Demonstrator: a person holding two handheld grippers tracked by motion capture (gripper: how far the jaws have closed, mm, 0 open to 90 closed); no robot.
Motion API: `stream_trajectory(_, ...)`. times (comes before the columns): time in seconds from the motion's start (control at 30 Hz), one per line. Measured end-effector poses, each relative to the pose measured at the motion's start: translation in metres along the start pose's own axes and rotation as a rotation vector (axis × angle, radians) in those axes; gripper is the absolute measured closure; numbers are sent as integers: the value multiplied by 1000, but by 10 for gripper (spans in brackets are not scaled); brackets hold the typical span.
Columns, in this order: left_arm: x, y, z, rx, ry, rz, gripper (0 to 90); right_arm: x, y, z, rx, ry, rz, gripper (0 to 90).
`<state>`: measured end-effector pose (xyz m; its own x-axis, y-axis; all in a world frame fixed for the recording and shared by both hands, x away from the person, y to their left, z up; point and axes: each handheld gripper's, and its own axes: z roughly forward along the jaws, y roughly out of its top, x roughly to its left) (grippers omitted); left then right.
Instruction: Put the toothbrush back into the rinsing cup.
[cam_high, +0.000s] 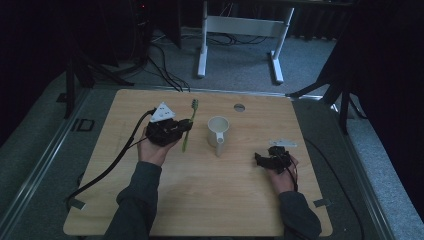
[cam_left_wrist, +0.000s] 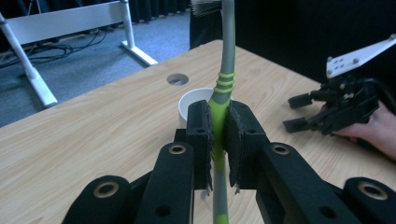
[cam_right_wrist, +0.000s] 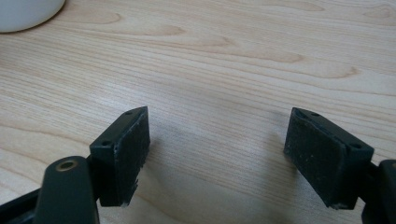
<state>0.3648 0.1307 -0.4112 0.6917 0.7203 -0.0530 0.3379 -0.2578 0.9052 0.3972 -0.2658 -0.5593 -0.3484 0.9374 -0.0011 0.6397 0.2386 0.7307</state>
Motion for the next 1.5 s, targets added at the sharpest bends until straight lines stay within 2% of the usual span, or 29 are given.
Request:
stream_trajectory(0.2,1,2,1,-15,-3,-5,804,0,0,0,0,0,0,219)
stream_trajectory(0.4,0,10,3,-16,-8,13,804,0,0,0,0,0,-1,219)
stream_trajectory(0.7,-1,12,8,-47,-31,-2,804,0,0,0,-2,1,-3,219)
stream_trajectory(1.13,-5,17,15,-45,-39,15,803,0,0,0,0,2,-3,219)
stream_trajectory(1.5,-4,19,17,-82,-51,-3,803,0,0,0,0,2,-3,219)
